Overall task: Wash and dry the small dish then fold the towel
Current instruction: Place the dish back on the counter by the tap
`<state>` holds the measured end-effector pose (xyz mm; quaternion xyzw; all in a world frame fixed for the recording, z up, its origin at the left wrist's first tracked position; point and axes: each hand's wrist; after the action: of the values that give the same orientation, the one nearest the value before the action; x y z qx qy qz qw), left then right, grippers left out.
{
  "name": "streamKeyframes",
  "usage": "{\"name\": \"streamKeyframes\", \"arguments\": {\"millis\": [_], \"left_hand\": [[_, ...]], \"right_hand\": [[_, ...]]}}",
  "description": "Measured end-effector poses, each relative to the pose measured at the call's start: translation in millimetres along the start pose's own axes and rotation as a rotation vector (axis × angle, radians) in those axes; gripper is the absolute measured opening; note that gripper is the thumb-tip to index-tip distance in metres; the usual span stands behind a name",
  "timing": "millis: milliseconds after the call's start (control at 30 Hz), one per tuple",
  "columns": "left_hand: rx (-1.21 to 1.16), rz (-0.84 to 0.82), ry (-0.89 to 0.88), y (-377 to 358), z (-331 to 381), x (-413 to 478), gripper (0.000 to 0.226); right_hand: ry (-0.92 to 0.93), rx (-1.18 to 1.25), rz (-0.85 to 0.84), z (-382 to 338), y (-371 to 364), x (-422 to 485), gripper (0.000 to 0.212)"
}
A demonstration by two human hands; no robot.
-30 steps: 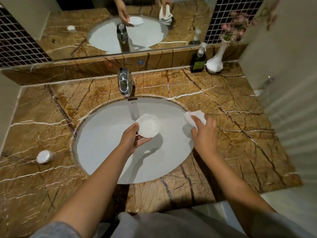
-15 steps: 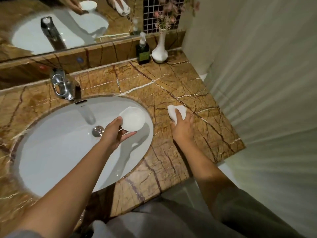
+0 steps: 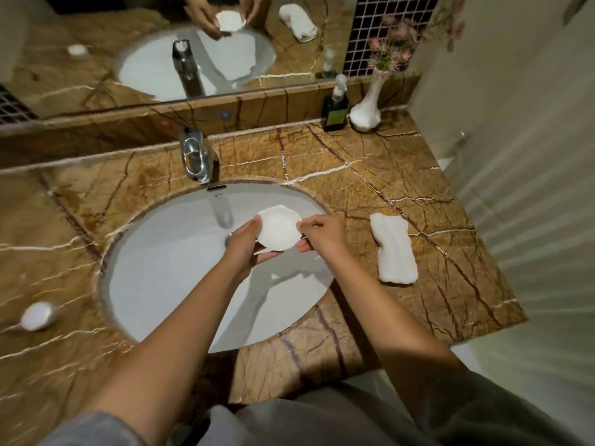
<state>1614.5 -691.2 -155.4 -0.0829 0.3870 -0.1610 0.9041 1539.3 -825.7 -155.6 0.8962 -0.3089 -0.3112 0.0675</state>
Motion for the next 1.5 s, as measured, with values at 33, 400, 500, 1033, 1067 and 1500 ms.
{"name": "streamKeyframes", "arguments": {"millis": [33, 400, 500, 1033, 1067, 1500], "left_hand": [[0.009, 0.012, -0.015, 9, 4, -1, 0.038], [-0.101, 0.350, -0.203, 138, 35, 5, 0.025], [-0.091, 0.430, -0.302, 170, 43, 16, 0.012], [0.092, 0.503, -0.457, 228, 155, 150, 0.014], [0.088, 0.497, -0.456, 228, 157, 155, 0.015], [0.183, 0.494, -0.515, 236, 155, 170, 0.016]], "right_hand": [[0.004, 0.002, -0.010, -3, -10, 1, 0.021], [0.118, -0.169, -0.104, -33, -156, -3, 0.014], [0.126, -0.171, -0.107, -47, -188, 3, 0.012], [0.152, -0.246, 0.083, -130, -301, 90, 0.015], [0.147, -0.249, 0.092, -131, -305, 93, 0.017], [0.188, -0.341, 0.139, -132, -314, 106, 0.017]]}}
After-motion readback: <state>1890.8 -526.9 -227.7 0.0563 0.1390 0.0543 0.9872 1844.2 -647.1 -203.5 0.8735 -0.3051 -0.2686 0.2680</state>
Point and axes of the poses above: each hand's wrist, its own x-axis towards the middle knuckle, its own y-axis out of the back of the hand, z = x × y, and after that the axes turned 9 degrees about -x, right-handed
